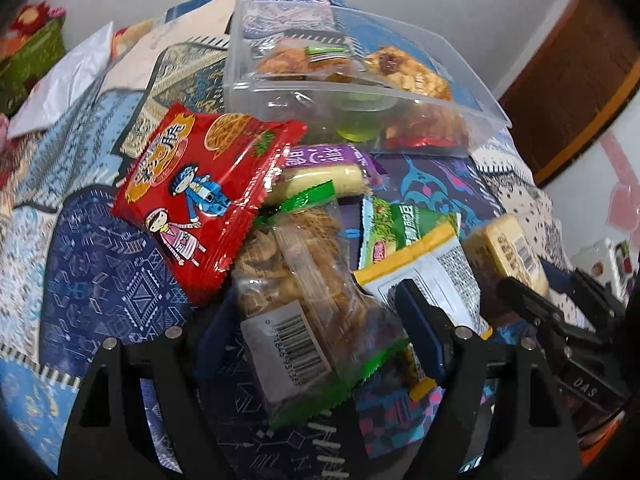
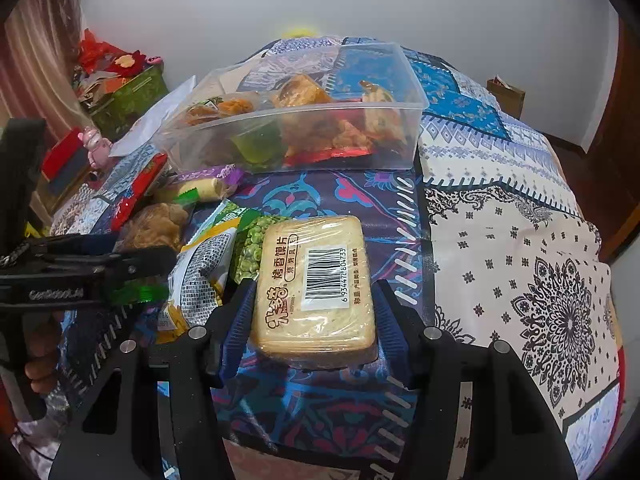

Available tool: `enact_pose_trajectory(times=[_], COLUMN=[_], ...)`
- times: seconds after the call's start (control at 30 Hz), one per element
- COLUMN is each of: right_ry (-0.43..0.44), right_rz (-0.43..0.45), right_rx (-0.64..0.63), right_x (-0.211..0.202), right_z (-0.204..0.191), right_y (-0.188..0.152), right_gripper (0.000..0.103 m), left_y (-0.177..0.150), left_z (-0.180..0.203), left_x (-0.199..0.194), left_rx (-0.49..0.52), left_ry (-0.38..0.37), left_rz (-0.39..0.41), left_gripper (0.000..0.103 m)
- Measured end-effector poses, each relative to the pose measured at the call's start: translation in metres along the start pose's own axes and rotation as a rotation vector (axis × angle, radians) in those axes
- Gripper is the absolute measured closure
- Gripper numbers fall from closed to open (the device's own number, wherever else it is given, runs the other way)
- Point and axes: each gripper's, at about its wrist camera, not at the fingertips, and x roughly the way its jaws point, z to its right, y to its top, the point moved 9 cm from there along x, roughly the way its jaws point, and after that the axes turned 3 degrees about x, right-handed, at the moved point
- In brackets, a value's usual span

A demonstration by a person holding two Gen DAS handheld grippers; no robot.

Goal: Organize snacks
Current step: 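Grasp the clear cookie bag with the left gripper while the right grasps the cracker pack, then carry the cookie bag and cracker pack over the clear box and release both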

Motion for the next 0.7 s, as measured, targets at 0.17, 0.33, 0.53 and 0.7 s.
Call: enact_pose_trajectory(times=[0.17,0.33,0.53,0.7], right_ry=[0.012,0.022,0.026,0.029], right_rz=[-0.002,0.011,0.050,0.101], right_rx=[0.019,0.033,0.032,0.036], right_x=[-0.003,-0.009,-0.022,-0.037], right_z=[0.001,0.000,-0.002,-0.003], right_y=[0.000,0.000,0.010,0.025], right_gripper=[0.049,0.050,0.050,0.050], left_y=[-0.003,-0.009,-0.009,-0.001], left_z=[-0.002,0.004,0.018,0.028], left_x=[-0.007,-0.013,-0.032,-0.050], left_rx=[0.002,0.036,0.090,0.122], left_ry=[0.014,0.007,0.005,0.006], left_rz=[0.047,0.048,0.082,0.131], left_gripper=[0.038,0.049,0.057,0.058])
